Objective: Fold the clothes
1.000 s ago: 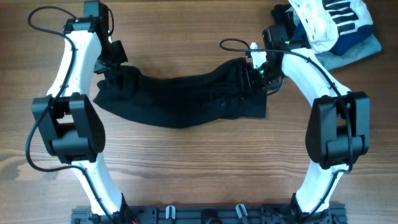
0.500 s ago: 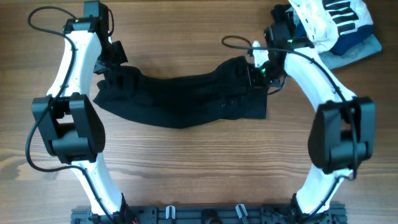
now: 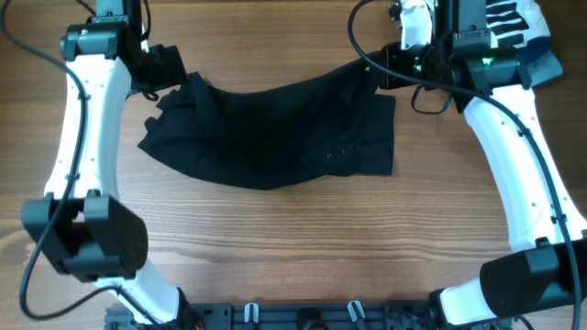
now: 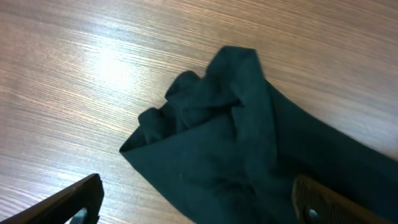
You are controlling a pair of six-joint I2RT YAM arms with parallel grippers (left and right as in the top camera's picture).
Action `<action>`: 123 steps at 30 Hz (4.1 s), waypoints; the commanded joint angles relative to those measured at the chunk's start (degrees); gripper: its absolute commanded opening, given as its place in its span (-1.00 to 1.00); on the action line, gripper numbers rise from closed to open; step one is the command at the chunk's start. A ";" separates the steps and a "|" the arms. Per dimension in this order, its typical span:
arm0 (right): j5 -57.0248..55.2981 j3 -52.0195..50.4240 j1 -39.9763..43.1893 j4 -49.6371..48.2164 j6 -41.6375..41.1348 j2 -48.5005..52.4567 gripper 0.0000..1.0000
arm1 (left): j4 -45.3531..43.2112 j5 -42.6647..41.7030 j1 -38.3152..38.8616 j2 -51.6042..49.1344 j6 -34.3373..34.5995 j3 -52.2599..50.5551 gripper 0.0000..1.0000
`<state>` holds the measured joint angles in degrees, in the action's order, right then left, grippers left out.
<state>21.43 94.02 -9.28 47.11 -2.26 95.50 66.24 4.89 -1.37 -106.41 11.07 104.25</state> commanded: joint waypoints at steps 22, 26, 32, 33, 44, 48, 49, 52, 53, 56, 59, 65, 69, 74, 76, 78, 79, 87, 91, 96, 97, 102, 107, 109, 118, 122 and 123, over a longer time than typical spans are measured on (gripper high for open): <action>-2.49 0.79 13.60 0.04 -0.33 2.67 -0.92 | -12.37 -15.19 2.40 -20.37 -2.95 0.74 0.89; -2.49 0.79 13.60 0.04 -0.33 2.67 -0.92 | -8.24 -15.56 3.82 -21.84 -3.41 0.09 0.45; -2.49 0.74 13.60 0.33 -0.24 2.67 -0.92 | -6.43 -10.14 4.55 -23.89 -1.09 -6.47 -0.17; -2.49 0.74 13.60 0.33 -0.24 2.67 -0.92 | -6.60 -8.76 4.50 -23.89 0.04 -7.45 -0.18; -2.54 0.74 13.60 0.55 0.76 2.67 -0.92 | -12.37 -7.65 0.13 -23.89 13.42 -22.01 -0.39; -2.54 0.74 13.60 0.50 0.79 2.67 -0.92 | -11.69 -8.28 -6.38 -23.87 13.40 -25.83 -0.56; -2.54 0.74 13.60 0.52 0.76 2.67 -0.92 | -10.75 -8.28 -8.11 -23.87 13.40 -25.92 -0.68; -2.51 0.74 13.60 0.55 0.79 2.67 -0.92 | -8.35 -8.26 -12.13 -23.78 12.37 -25.92 -0.84; -2.54 0.74 13.60 0.52 0.79 2.67 -0.92 | -7.61 -8.24 -12.96 -23.78 11.67 -25.92 -0.90; -2.54 0.74 13.60 0.52 0.79 2.67 -0.92 | -4.92 -6.27 -15.56 -22.80 11.65 -25.92 -0.92; -2.54 0.74 13.60 0.44 0.79 2.67 -0.92 | -3.98 -6.29 -17.53 -19.17 11.63 -25.92 -0.91; -2.54 0.74 13.60 0.33 0.70 2.67 -0.92 | -4.44 -6.51 -13.09 1.14 6.75 -25.92 -0.85; -2.49 0.74 13.60 0.24 0.61 2.73 -0.92 | -13.40 -7.21 -3.50 11.80 2.43 -25.92 -0.35; -2.47 0.74 13.60 0.55 0.63 2.78 -0.91 | -26.73 -7.08 5.11 6.82 -0.72 -25.92 0.17; -2.49 0.74 13.60 0.68 0.63 2.78 -0.91 | -31.52 -6.73 5.66 3.19 -2.10 -25.92 0.30; -2.47 0.74 13.60 0.68 0.61 2.78 -0.91 | -36.09 -6.97 5.66 0.15 -3.52 -25.92 0.36; -2.47 0.74 13.57 0.70 0.61 2.78 -0.91 | -38.29 -6.99 5.66 -1.25 -4.20 -25.92 0.39; -2.49 0.74 13.57 1.25 0.61 2.78 -0.91 | -55.43 -17.62 5.92 -11.74 -7.65 -25.86 0.43; -2.51 0.74 13.57 1.53 0.61 2.78 -0.91 | -59.04 -21.46 6.54 -15.17 -6.12 -25.86 0.41; -2.51 0.74 13.57 1.53 0.61 2.78 -0.91 | -61.90 -24.85 7.48 -16.22 -3.72 -25.86 0.40; -2.51 0.74 13.60 1.55 0.61 2.78 -0.92 | -62.71 -24.83 8.02 -16.24 -3.10 -25.86 0.40; -2.51 0.74 13.60 1.57 0.66 2.78 -0.91 | -62.93 -24.24 10.82 -16.76 -2.91 -25.86 0.34; -2.51 0.74 13.60 1.62 0.81 2.78 -0.91 | -60.30 -16.92 10.75 -17.42 -2.91 -25.88 0.32; -2.51 0.74 13.57 1.62 0.81 2.78 -0.92 | -60.06 -15.21 10.47 -17.42 -2.64 -25.88 0.28; -2.51 0.11 13.60 1.46 0.79 4.33 -0.91 | -61.24 -14.64 10.75 -19.28 2.12 -25.86 0.02; -2.51 0.11 13.60 1.55 0.79 4.37 -0.91 | -61.64 -15.74 10.73 -19.10 3.15 -25.29 -0.22; -2.51 0.11 13.60 1.55 0.81 4.37 -0.92 | -61.44 -15.74 10.73 -18.97 3.13 -25.14 -0.26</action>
<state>18.00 94.02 4.43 48.82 -2.28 99.46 4.67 -10.41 9.37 -124.27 13.19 78.50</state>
